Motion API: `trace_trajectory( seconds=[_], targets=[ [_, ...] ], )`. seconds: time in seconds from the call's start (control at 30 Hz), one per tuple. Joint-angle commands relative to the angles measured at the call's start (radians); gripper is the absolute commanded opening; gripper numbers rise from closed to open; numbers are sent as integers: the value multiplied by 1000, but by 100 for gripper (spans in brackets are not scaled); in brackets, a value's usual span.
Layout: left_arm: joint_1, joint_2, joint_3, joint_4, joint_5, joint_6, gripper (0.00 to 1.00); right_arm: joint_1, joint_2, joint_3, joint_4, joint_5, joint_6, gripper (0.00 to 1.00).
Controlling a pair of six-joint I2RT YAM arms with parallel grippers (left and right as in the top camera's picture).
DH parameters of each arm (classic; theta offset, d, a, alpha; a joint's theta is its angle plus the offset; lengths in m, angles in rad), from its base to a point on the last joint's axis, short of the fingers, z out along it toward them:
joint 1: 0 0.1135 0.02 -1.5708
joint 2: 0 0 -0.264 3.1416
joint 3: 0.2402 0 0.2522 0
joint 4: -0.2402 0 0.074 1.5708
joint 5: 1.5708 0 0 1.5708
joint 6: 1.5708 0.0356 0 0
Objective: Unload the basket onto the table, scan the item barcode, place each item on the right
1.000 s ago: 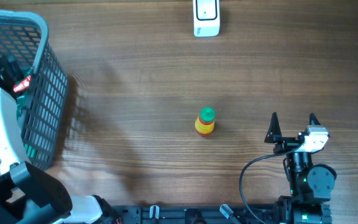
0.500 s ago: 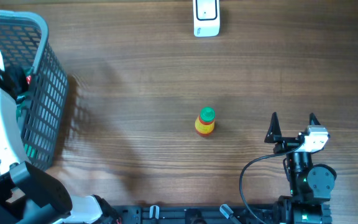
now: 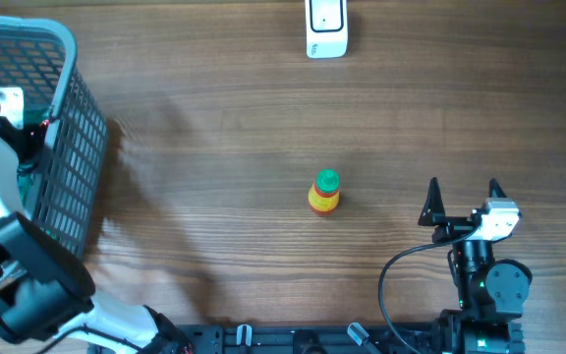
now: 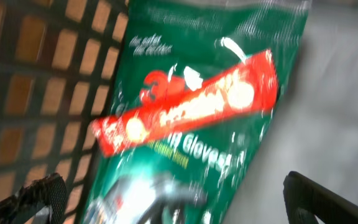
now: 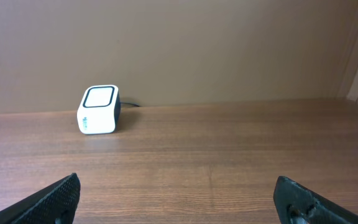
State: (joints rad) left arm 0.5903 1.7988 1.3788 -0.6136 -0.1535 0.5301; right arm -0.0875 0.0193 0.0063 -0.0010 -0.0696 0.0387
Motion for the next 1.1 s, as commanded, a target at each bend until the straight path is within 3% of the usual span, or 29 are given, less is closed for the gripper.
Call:
trace_trajectory(
  seconds=[0.0, 0.13, 0.23, 0.47, 0.83, 0.93, 1.0, 1.03, 1.07],
  targets=[
    [1, 31, 11, 105, 60, -319, 100, 6, -5, -1, 2, 10, -12, 100],
    [1, 31, 11, 172, 60, -831, 100, 6, -5, -1, 2, 10, -12, 100],
    [-1, 31, 11, 196, 75, -1048, 100, 6, -5, -1, 2, 10, -12, 100],
    [-4, 56, 11, 230, 142, -1099, 100, 6, -5, -1, 2, 10, -12, 100],
    [1, 236, 11, 177, 74, -1328, 100, 6, -5, -1, 2, 10, -12, 100],
    [1, 258, 11, 156, 74, -1328, 83, 6, -5, -1, 2, 10, -12, 100],
    [1, 259, 11, 126, 74, -1327, 50, 6, -5, -1, 2, 10, -12, 100],
    [1, 258, 11, 117, 74, -1327, 28, 6, -5, -1, 2, 10, -12, 100],
    [1, 254, 11, 109, 74, -1326, 19, 6, -5, -1, 2, 10, -12, 100]
  ],
)
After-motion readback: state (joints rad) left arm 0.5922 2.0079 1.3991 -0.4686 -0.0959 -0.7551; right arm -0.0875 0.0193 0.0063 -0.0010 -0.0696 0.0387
